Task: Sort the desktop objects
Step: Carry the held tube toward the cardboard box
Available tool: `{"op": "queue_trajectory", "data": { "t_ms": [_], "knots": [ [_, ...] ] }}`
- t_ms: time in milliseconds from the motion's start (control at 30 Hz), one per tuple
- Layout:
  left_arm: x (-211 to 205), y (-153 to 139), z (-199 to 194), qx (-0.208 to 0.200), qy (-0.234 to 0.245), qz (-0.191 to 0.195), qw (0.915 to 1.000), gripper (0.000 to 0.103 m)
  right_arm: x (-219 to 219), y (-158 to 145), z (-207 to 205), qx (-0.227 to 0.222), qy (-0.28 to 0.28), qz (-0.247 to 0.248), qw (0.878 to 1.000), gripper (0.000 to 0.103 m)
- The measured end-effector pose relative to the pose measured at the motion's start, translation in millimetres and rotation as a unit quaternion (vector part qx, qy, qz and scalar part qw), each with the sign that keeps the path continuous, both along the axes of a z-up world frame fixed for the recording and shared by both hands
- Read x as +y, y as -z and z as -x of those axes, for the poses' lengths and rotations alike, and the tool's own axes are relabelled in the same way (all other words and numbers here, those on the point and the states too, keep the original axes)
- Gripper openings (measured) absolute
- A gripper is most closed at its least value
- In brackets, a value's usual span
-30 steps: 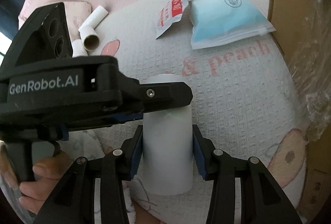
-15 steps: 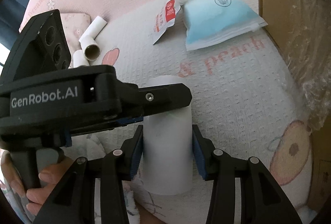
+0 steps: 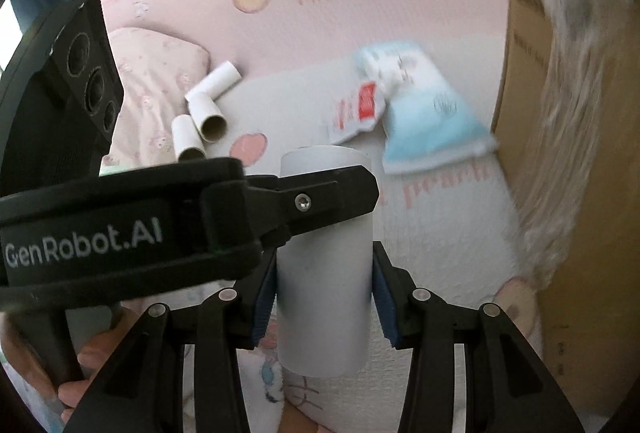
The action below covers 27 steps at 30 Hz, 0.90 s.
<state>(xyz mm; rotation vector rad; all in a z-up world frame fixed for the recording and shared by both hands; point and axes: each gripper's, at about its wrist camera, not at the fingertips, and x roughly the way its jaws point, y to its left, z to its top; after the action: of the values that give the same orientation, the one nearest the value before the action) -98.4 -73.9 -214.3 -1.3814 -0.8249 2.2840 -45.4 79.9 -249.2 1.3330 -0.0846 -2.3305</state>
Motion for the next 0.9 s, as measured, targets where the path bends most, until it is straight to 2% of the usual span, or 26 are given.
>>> {"op": "queue_trajectory", "data": {
  "t_ms": [167,367,533,700,900],
  "knots": [
    [6,-25,-11,0.037,-0.021,0.022,0.9989,0.046,0,-18,-12,0.039,-0.02,-0.019,0.999,0.041],
    [14,-63,-21,0.083,-0.016,0.068,0.9941,0.046,-5,-33,-8,0.064,-0.023,0.002,0.998,0.041],
    [31,-99,-27,0.126,-0.017,0.109,0.9859,0.046,5,-57,-8,0.087,-0.035,0.02,0.995,0.041],
    [43,-135,-27,0.149,-0.019,0.127,0.9805,0.046,17,-85,-8,0.12,-0.035,0.04,0.991,0.041],
    [55,-165,-18,0.168,-0.018,0.114,0.9791,0.046,33,-122,-10,0.16,-0.029,0.048,0.985,0.041]
  ]
}}
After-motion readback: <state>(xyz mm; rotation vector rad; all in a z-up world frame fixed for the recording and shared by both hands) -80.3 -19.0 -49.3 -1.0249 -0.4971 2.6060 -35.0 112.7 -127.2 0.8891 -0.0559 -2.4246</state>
